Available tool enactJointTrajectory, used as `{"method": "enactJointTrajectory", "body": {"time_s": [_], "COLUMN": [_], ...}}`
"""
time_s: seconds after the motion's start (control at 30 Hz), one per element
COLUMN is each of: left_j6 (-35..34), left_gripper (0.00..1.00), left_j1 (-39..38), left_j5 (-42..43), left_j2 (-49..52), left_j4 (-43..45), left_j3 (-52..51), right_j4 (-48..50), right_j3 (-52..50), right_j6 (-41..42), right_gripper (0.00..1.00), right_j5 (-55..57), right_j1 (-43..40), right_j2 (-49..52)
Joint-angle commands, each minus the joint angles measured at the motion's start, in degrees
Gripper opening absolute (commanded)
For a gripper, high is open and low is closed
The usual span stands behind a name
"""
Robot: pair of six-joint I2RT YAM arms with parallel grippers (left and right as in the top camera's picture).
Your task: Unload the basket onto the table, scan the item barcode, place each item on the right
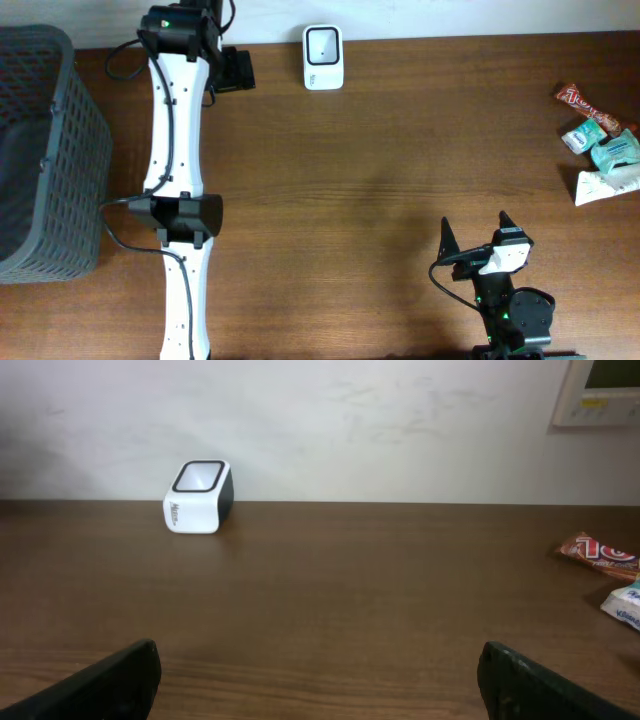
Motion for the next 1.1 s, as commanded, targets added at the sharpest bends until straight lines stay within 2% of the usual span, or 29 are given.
{"method": "enactJointTrajectory", "body": {"time_s": [0.0,0.3,0.43,1.07], "left_j6": [3.28,4.57,10.27,13.2], "left_gripper": [0.99,0.99,0.99,0.99], "left_j1": [-2.43,-1.88,-2.01,-1.88], "left_j5": [-2.99,-4.39,-4.39,-4.22], "left_j2": [0.28,-8.15,-10.8,-11.56], "left_j4": [-0.07,-0.07,-0.07,-0.07], "left_j3": [0.11,0.11,0.11,0.09], "right_j4": [-0.09,-0.09,-0.09,-0.09], "right_j3": [-0.42,-0.42,-0.42,-0.42], "right_j6": [0.61,0.61,0.61,0.61], "right_gripper": [0.99,0.99,0.99,0.99], "right_j5": [0.31,0.31,0.31,0.31], "right_j1": [0.42,0.42,0.42,0.42], "right_j2": [-0.46,-0.46,-0.46,-0.46]}}
